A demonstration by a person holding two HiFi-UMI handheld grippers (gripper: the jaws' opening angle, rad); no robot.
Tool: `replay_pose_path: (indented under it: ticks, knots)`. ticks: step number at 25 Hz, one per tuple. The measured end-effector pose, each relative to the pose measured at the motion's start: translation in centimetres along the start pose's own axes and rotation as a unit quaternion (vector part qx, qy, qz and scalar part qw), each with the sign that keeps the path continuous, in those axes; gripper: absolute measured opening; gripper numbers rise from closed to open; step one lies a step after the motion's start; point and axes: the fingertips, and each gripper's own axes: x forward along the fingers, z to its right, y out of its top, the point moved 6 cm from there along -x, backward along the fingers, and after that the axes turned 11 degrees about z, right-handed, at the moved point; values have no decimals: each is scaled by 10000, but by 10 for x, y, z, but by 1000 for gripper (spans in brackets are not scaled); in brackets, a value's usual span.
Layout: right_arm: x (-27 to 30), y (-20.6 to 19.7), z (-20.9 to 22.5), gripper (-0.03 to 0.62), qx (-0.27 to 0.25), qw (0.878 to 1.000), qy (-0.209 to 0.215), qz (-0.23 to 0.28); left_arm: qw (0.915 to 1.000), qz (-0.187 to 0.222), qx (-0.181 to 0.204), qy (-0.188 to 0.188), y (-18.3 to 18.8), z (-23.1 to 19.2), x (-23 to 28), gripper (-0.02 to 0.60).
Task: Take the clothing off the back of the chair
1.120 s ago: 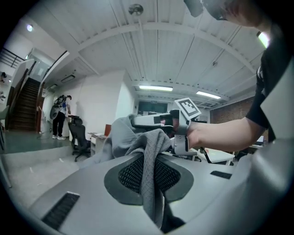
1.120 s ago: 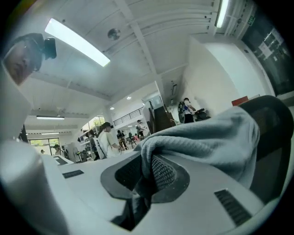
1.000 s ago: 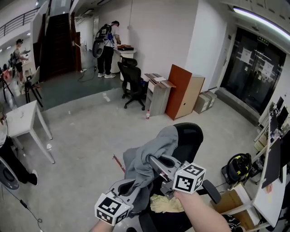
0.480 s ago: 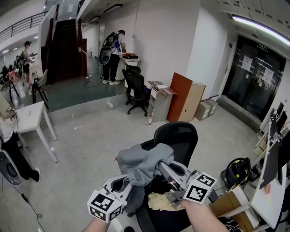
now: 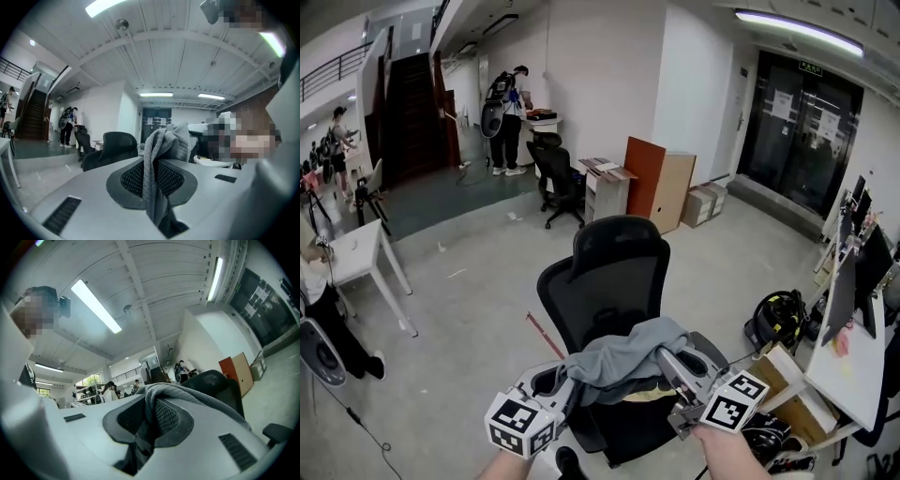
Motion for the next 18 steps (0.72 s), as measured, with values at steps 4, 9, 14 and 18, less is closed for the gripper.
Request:
replay_pose_path:
  ticks: [4, 9, 14, 18]
  knots:
    - [-62, 14, -14, 49, -162, 9993, -329, 112, 9997, 202, 83, -138, 17, 42, -8, 41]
    - [-110, 50, -35, 49, -652, 9950, -621, 433, 9945, 626, 562, -616, 64, 87, -2, 41]
    - [-121, 66, -44, 51, -1234, 9867, -957, 448, 9930, 692, 496, -816, 78, 95, 15, 41]
    - [-122, 44, -37, 51, -1260, 9840, -1227, 292, 9955, 421, 344, -777, 56, 88, 22, 41]
